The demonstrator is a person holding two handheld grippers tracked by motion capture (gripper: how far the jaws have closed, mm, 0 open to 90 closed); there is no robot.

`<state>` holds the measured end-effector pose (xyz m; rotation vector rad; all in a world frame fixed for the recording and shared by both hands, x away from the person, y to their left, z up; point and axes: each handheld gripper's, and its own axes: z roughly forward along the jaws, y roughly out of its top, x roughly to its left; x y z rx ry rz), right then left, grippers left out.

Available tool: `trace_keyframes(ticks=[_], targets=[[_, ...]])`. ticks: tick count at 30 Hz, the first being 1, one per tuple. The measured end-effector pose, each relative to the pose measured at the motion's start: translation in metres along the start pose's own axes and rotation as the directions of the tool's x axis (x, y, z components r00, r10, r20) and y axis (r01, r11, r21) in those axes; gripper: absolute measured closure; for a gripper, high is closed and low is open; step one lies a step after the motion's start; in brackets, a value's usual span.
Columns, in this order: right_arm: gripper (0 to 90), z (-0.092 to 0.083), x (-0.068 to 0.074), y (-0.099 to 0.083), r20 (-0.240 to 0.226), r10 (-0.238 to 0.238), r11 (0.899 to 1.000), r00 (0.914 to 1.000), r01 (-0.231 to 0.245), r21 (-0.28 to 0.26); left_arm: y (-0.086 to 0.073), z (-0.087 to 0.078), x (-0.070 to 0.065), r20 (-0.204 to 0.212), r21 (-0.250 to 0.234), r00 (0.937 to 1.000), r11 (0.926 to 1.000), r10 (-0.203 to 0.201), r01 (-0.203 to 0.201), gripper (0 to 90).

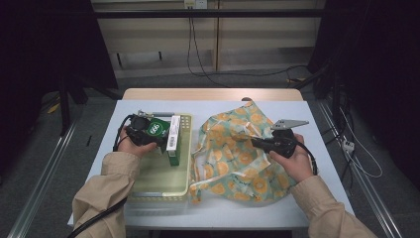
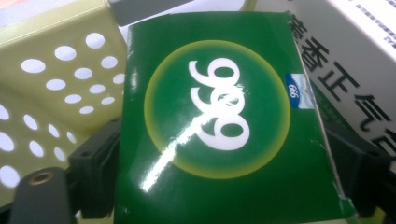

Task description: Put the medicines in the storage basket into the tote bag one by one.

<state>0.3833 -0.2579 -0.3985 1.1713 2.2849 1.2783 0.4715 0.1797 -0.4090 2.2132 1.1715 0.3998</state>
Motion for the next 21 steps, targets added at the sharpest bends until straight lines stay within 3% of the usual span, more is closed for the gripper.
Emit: trace_keyframes(ticks=[5, 8, 17, 21], targets=[[89.0, 0.000, -0.002, -0.001, 0.003, 0.005, 1.000, 1.0000, -0.005, 0.002, 0.000, -0.010, 0.000, 0.017, 0.032, 0.9998, 0.9995, -0.009, 0.008, 16.5], [89.1, -0.001, -0.003, -0.001, 0.004, 0.012, 1.000, 0.9999, -0.012, -0.001, 0.001, -0.022, 0.001, 0.033, 0.016, 0.9995, 0.9999, -0.005, 0.004, 16.7], [89.1, -0.002, -0.004, 0.000, 0.007, 0.012, 1.000, 0.9999, -0.012, -0.006, 0.017, -0.071, 0.005, 0.005, -0.012, 0.9999, 0.9998, 0.015, -0.015, 17.1], [89.1, -0.003, -0.004, 0.000, 0.007, 0.015, 1.000, 0.9999, -0.014, -0.011, 0.025, -0.089, 0.004, 0.025, -0.045, 0.9993, 0.9986, 0.028, -0.027, 17.2]])
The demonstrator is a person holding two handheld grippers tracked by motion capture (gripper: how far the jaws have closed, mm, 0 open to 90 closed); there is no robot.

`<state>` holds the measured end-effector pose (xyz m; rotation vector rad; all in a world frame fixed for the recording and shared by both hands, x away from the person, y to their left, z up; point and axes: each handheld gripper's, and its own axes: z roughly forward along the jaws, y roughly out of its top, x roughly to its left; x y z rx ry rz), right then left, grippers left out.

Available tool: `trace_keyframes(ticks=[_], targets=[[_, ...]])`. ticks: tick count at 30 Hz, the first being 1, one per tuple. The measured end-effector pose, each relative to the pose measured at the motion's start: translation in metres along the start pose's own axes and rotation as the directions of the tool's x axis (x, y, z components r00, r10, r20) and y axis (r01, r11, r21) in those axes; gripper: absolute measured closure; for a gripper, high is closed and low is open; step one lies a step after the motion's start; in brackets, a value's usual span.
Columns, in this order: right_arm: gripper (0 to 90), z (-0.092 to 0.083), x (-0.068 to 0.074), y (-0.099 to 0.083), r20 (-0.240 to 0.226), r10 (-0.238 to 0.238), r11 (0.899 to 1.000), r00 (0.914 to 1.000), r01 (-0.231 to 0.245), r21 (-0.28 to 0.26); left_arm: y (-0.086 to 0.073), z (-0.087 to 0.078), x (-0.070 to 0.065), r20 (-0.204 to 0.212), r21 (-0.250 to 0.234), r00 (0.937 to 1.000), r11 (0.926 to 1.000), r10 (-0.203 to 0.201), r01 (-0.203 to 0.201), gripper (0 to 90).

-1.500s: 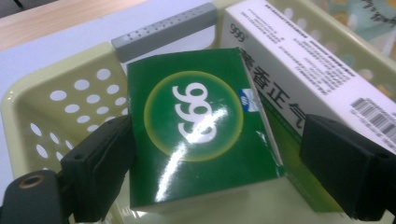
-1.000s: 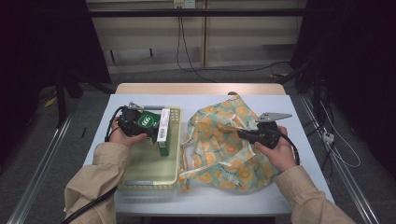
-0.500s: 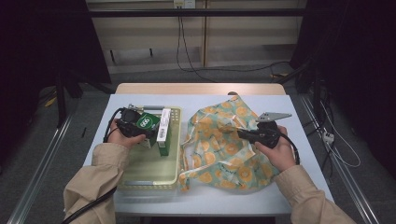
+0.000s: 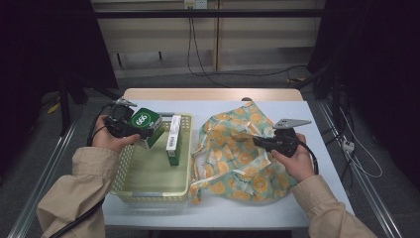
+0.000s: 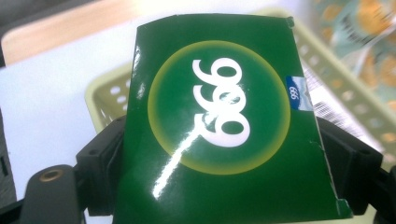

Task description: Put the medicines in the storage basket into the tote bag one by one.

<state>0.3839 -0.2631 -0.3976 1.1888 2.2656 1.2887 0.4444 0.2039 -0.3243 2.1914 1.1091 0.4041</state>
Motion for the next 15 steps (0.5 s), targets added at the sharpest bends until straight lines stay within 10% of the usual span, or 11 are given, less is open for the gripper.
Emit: trace_keyframes(ticks=[10, 15], targets=[[89.1, -0.002, 0.001, 0.001, 0.000, 0.001, 1.000, 1.0000, -0.001, -0.003, 0.030, -0.015, -0.042, 0.090, -0.065, 0.9912, 0.9937, 0.097, -0.091, 17.2], [89.1, -0.003, 0.001, 0.001, 0.000, -0.002, 1.000, 1.0000, 0.002, -0.006, 0.043, -0.013, -0.070, 0.173, -0.093, 0.9725, 0.9855, 0.156, -0.142, 17.2]])
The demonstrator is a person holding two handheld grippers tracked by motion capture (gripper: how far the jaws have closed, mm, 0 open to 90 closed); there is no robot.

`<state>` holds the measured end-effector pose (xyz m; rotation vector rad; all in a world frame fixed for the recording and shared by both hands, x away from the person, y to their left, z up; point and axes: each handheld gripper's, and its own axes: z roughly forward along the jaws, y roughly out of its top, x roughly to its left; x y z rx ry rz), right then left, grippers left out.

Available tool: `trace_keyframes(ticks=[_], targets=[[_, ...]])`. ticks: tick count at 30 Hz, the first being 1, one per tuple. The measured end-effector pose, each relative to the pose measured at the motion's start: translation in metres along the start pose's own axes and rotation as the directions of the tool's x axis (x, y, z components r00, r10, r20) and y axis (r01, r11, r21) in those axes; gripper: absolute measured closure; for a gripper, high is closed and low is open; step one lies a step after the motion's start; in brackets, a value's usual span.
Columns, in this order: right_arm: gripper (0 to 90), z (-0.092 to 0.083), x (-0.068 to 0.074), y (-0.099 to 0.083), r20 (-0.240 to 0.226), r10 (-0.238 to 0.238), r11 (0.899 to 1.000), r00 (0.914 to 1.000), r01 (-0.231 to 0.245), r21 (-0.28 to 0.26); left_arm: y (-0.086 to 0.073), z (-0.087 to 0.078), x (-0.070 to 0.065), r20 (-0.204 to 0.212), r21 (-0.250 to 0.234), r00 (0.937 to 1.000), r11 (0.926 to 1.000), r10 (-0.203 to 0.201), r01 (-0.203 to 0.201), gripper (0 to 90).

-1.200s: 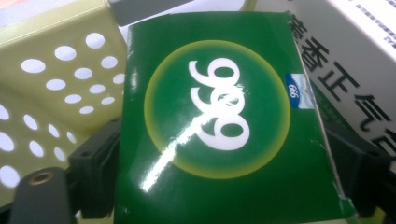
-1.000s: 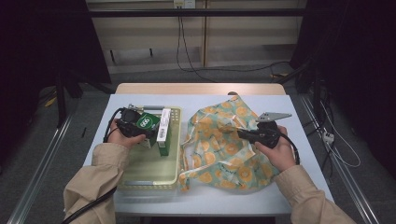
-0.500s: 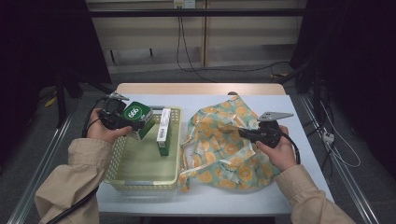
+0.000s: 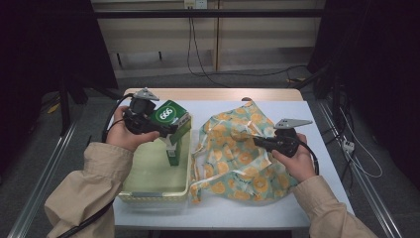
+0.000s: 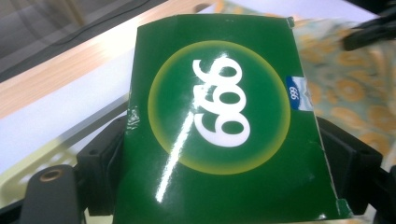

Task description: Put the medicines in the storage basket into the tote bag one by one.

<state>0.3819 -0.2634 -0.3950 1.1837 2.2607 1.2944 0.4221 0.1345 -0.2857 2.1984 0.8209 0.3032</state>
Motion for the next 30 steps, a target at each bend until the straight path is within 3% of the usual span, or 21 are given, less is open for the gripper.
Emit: trace_keyframes(ticks=[6, 9, 10, 11, 16, 19, 20, 21, 30], targets=[[89.2, 0.001, 0.000, 0.000, 0.001, 0.001, 1.000, 1.0000, -0.001, -0.002, 0.009, 0.020, -0.029, 0.078, -0.021, 0.9954, 0.9984, 0.055, -0.053, 17.2], [89.2, 0.001, 0.001, 0.000, 0.000, 0.002, 1.000, 1.0000, -0.002, -0.001, 0.010, 0.033, -0.040, 0.097, -0.011, 0.9925, 0.9972, 0.074, -0.073, 17.2], [89.2, 0.001, 0.001, 0.000, 0.000, 0.002, 1.000, 1.0000, -0.002, -0.002, 0.011, 0.037, -0.045, 0.080, -0.001, 0.9936, 0.9968, 0.080, -0.080, 17.2], [89.2, 0.001, 0.001, 0.000, 0.002, 0.001, 1.000, 1.0000, -0.001, -0.003, 0.011, 0.041, -0.046, 0.105, -0.004, 0.9908, 0.9963, 0.085, -0.085, 17.2], [89.2, 0.000, 0.000, 0.001, 0.005, 0.007, 1.000, 1.0000, -0.007, -0.010, 0.012, 0.064, -0.062, 0.140, 0.009, 0.9856, 0.9952, 0.095, -0.097, 17.2], [89.2, -0.002, 0.000, 0.003, 0.009, 0.007, 1.000, 0.9999, -0.007, -0.013, 0.011, 0.076, -0.071, 0.154, 0.032, 0.9801, 0.9908, 0.125, -0.132, 17.1], [89.2, -0.002, 0.000, 0.003, 0.009, 0.007, 1.000, 0.9999, -0.007, -0.015, 0.011, 0.081, -0.077, 0.134, 0.042, 0.9821, 0.9894, 0.132, -0.139, 17.1], [89.2, -0.003, 0.000, 0.004, 0.010, 0.005, 1.000, 0.9999, -0.005, -0.017, 0.010, 0.086, -0.079, 0.177, 0.036, 0.9760, 0.9901, 0.127, -0.136, 17.1], [89.2, -0.003, 0.001, 0.005, 0.007, 0.001, 1.000, 1.0000, 0.000, -0.021, 0.009, 0.118, -0.104, 0.235, 0.080, 0.9589, 0.9801, 0.159, -0.182, 17.1]])
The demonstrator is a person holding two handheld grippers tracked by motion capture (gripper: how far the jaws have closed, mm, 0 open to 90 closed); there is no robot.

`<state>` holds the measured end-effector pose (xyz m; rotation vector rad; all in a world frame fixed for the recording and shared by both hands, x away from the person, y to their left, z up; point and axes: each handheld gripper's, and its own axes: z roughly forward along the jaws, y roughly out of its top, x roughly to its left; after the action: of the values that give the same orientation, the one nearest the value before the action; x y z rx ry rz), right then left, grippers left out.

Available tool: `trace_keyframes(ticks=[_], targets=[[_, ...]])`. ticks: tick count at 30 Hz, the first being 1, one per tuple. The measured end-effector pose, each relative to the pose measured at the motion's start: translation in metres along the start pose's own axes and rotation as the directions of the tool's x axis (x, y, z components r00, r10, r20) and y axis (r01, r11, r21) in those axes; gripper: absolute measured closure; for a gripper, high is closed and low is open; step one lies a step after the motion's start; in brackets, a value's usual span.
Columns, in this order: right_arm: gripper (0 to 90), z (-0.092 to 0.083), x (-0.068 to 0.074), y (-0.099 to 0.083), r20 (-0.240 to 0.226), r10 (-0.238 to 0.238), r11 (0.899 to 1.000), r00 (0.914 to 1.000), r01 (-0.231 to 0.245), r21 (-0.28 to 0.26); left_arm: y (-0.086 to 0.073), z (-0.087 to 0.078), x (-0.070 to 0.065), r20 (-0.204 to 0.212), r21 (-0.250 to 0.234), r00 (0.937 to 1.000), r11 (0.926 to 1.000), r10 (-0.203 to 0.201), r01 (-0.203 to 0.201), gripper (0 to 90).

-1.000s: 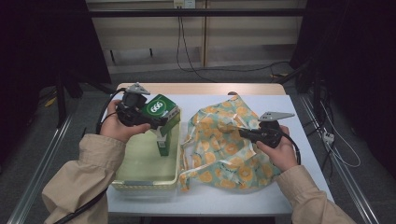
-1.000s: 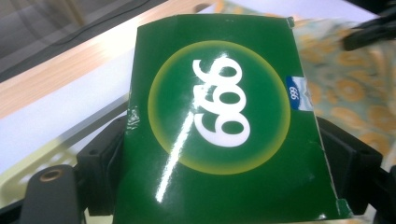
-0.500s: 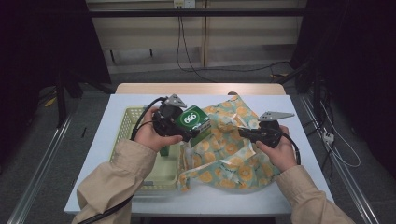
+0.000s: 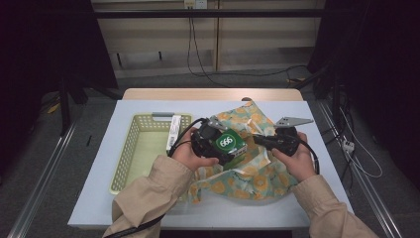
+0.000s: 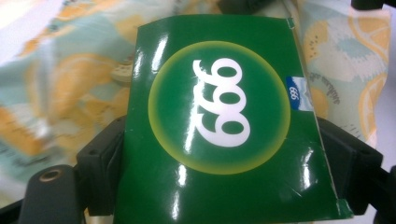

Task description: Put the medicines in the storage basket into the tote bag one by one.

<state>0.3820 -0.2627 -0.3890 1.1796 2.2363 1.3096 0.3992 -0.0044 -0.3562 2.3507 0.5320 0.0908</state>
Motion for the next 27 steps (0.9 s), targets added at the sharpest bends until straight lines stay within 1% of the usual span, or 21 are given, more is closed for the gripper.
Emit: trace_keyframes(ticks=[3, 5, 6, 7, 8, 9, 12, 13, 14, 15, 16, 17, 18, 19, 23, 24, 26, 27], targets=[[89.2, -0.002, -0.001, 0.001, 0.001, 0.002, 1.000, 1.0000, -0.002, -0.003, 0.003, 0.008, -0.003, -0.005, 0.009, 1.0000, 1.0000, 0.003, -0.003, 17.1], [89.2, -0.003, -0.001, 0.001, 0.002, 0.000, 1.000, 1.0000, 0.000, -0.005, 0.004, 0.014, -0.002, -0.007, 0.021, 0.9999, 0.9997, 0.012, -0.012, 17.0], [89.2, -0.003, -0.001, 0.001, 0.004, -0.002, 1.000, 1.0000, 0.002, -0.005, 0.005, 0.015, -0.002, -0.007, 0.022, 1.0000, 0.9997, 0.007, -0.007, 17.0], [89.2, -0.003, -0.001, 0.001, 0.003, -0.002, 1.000, 1.0000, 0.002, -0.004, 0.005, 0.018, -0.001, -0.007, 0.032, 0.9999, 0.9994, 0.012, -0.012, 17.0], [89.2, -0.003, 0.000, 0.002, 0.003, -0.004, 1.000, 1.0000, 0.004, -0.003, 0.005, 0.021, -0.001, -0.013, 0.029, 0.9999, 0.9996, -0.002, 0.002, 17.0], [89.2, -0.003, 0.000, 0.003, 0.003, -0.004, 1.000, 1.0000, 0.004, -0.005, 0.005, 0.022, -0.001, -0.010, 0.025, 0.9999, 0.9997, -0.006, 0.006, 17.0], [89.2, -0.005, 0.000, 0.004, 0.003, -0.010, 1.000, 0.9999, 0.010, -0.004, 0.006, 0.027, 0.001, -0.005, 0.022, 1.0000, 0.9997, -0.007, 0.007, 17.0], [89.2, -0.005, 0.000, 0.005, 0.003, -0.012, 1.000, 0.9999, 0.012, -0.004, 0.006, 0.028, 0.003, -0.005, 0.034, 1.0000, 0.9994, 0.000, 0.000, 16.9], [89.2, -0.006, 0.000, 0.006, 0.006, -0.008, 1.000, 0.9999, 0.009, -0.005, 0.006, 0.030, 0.002, -0.009, 0.029, 0.9999, 0.9996, -0.008, 0.008, 16.9], [89.2, -0.006, -0.001, 0.006, 0.009, -0.008, 1.000, 0.9999, 0.008, -0.005, 0.007, 0.031, 0.002, -0.003, 0.034, 1.0000, 0.9994, -0.008, 0.008, 16.9], [89.2, -0.007, -0.001, 0.007, 0.009, -0.006, 1.000, 0.9999, 0.007, -0.009, 0.007, 0.033, 0.003, -0.010, 0.036, 0.9999, 0.9993, -0.011, 0.011, 16.9], [89.2, -0.008, -0.002, 0.008, 0.010, -0.007, 1.000, 0.9999, 0.007, -0.010, 0.008, 0.035, 0.002, -0.006, 0.030, 0.9999, 0.9994, -0.015, 0.015, 16.9], [89.2, -0.008, -0.002, 0.008, 0.010, -0.008, 1.000, 0.9999, 0.008, -0.012, 0.008, 0.036, 0.003, -0.002, 0.030, 1.0000, 0.9995, -0.009, 0.009, 16.9], [89.2, -0.008, -0.002, 0.009, 0.010, -0.007, 1.000, 0.9999, 0.007, -0.012, 0.009, 0.038, 0.003, -0.005, 0.021, 0.9999, 0.9997, -0.013, 0.013, 16.9], [89.2, -0.010, -0.002, 0.011, 0.009, -0.009, 1.000, 0.9999, 0.009, -0.016, 0.012, 0.044, 0.002, -0.004, 0.026, 0.9999, 0.9996, -0.011, 0.011, 16.8], [89.2, -0.011, -0.002, 0.012, 0.010, -0.009, 1.000, 0.9999, 0.010, -0.016, 0.013, 0.045, 0.004, -0.008, 0.038, 1.0000, 0.9993, -0.005, 0.006, 16.8], [89.2, -0.012, -0.003, 0.013, 0.010, -0.011, 1.000, 0.9999, 0.011, -0.015, 0.014, 0.048, 0.006, -0.023, 0.039, 0.9997, 0.9992, -0.011, 0.011, 16.8], [89.2, -0.013, -0.003, 0.013, 0.010, -0.013, 1.000, 0.9999, 0.013, -0.015, 0.014, 0.050, 0.008, -0.017, 0.037, 0.9997, 0.9991, -0.019, 0.020, 16.8]])
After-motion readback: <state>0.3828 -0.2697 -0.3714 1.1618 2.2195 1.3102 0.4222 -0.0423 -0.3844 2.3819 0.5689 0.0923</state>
